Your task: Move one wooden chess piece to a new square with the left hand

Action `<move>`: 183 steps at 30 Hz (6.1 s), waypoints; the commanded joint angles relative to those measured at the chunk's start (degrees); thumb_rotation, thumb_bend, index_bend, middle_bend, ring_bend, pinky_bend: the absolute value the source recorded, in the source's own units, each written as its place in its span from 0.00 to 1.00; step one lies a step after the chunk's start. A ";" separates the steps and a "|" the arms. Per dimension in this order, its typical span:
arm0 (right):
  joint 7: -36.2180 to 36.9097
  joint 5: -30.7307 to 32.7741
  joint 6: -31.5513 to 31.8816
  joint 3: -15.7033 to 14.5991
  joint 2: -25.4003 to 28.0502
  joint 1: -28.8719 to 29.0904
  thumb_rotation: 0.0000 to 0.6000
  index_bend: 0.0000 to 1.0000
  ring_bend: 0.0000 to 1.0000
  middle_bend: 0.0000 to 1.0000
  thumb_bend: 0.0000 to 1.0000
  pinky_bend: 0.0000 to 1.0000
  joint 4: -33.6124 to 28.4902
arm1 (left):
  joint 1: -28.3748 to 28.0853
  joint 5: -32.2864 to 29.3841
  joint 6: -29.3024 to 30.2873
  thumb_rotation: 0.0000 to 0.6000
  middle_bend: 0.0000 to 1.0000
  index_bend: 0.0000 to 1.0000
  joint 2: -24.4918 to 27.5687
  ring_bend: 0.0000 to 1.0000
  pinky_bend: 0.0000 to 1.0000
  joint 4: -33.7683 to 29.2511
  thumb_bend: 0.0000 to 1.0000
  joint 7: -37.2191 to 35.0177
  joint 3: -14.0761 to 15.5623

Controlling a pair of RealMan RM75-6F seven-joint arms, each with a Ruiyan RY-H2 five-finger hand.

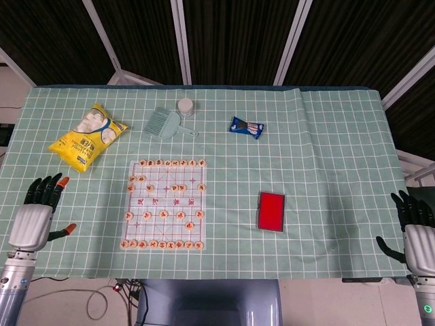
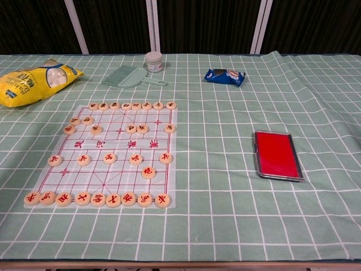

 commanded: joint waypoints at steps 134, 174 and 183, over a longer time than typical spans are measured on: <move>5.01 3.25 -3.74 0.20 2.58 0.21 1.00 0.00 0.00 0.00 0.30 0.00 -2.65 | -40.92 -26.40 -31.72 1.00 1.00 0.51 -22.67 0.96 0.95 0.75 0.30 34.54 2.93; 4.36 3.14 -3.51 0.12 2.46 0.14 1.00 0.00 0.00 0.00 0.30 0.00 -2.73 | -34.35 -19.55 -28.00 1.00 1.00 0.51 -14.71 0.96 0.95 -2.23 0.30 27.84 6.67; 4.49 3.12 -3.55 0.09 2.48 0.13 1.00 0.00 0.00 0.00 0.30 0.00 -2.77 | -33.75 -19.05 -28.28 1.00 1.00 0.51 -14.93 0.96 0.95 -2.17 0.30 27.95 6.66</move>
